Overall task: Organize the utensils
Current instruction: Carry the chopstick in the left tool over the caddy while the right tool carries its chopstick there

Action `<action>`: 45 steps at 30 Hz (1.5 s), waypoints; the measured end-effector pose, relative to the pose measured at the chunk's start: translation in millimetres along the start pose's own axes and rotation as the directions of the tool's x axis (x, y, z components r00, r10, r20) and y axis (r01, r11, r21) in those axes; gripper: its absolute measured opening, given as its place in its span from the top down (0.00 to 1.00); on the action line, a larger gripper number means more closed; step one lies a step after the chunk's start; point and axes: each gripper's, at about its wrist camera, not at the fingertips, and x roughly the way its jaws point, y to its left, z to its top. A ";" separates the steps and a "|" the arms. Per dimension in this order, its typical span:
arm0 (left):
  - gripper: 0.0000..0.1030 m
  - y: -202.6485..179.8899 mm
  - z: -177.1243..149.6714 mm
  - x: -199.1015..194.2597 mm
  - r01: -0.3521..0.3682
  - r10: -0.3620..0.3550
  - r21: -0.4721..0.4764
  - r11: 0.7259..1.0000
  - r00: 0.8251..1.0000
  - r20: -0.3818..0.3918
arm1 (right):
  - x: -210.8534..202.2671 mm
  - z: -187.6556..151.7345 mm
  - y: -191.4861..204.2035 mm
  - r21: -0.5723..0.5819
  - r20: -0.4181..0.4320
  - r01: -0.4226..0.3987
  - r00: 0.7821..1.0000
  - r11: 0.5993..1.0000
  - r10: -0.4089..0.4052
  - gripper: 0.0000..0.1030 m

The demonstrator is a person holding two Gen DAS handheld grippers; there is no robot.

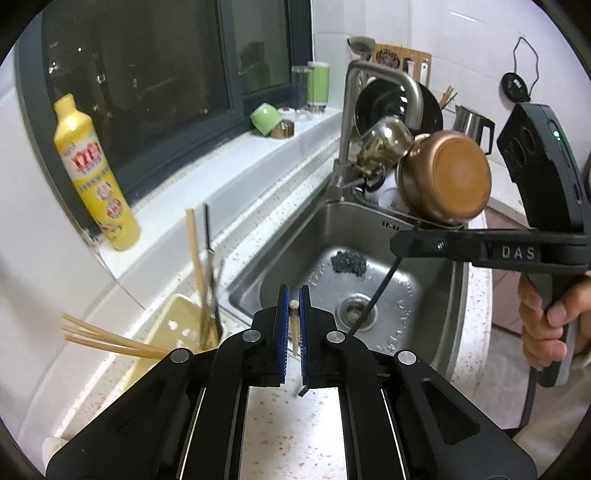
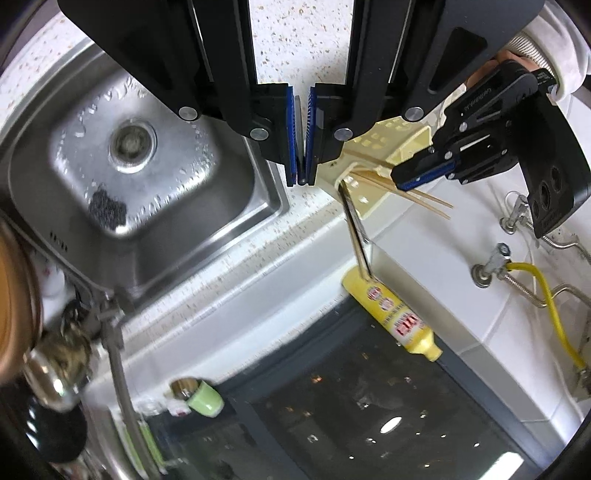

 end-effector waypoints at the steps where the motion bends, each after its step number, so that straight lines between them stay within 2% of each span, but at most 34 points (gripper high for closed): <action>1: 0.96 2.5 2.0 -5.1 -0.006 0.006 -0.003 1.000 1.000 0.011 | -1.7 4.7 5.7 -0.013 0.007 -0.003 1.000 1.000 0.003 0.98; 13: 0.96 43.2 26.9 -64.5 -0.077 0.082 -0.040 0.996 0.989 0.124 | -15.4 63.2 75.5 -0.175 0.076 -0.050 0.995 0.983 0.065 0.98; 20: 0.96 60.5 32.7 -85.8 -0.129 0.131 -0.027 0.991 0.980 0.147 | -7.8 88.4 111.6 -0.245 0.087 -0.072 0.992 0.967 0.096 0.98; 25: 0.96 76.3 28.5 -80.3 -0.140 0.144 -0.041 0.989 0.982 0.119 | 9.8 98.2 131.9 -0.285 0.071 -0.086 0.991 0.955 0.110 0.98; 39: 0.96 100.2 5.7 -34.0 -0.118 0.122 -0.099 0.988 0.992 0.034 | 67.2 99.9 151.2 -0.417 0.059 -0.001 0.998 0.909 0.028 0.99; 45: 0.96 109.8 -1.4 -12.7 -0.115 0.115 -0.135 0.984 0.993 -0.003 | 95.8 93.3 150.7 -0.443 0.010 0.013 1.000 0.896 -0.009 0.99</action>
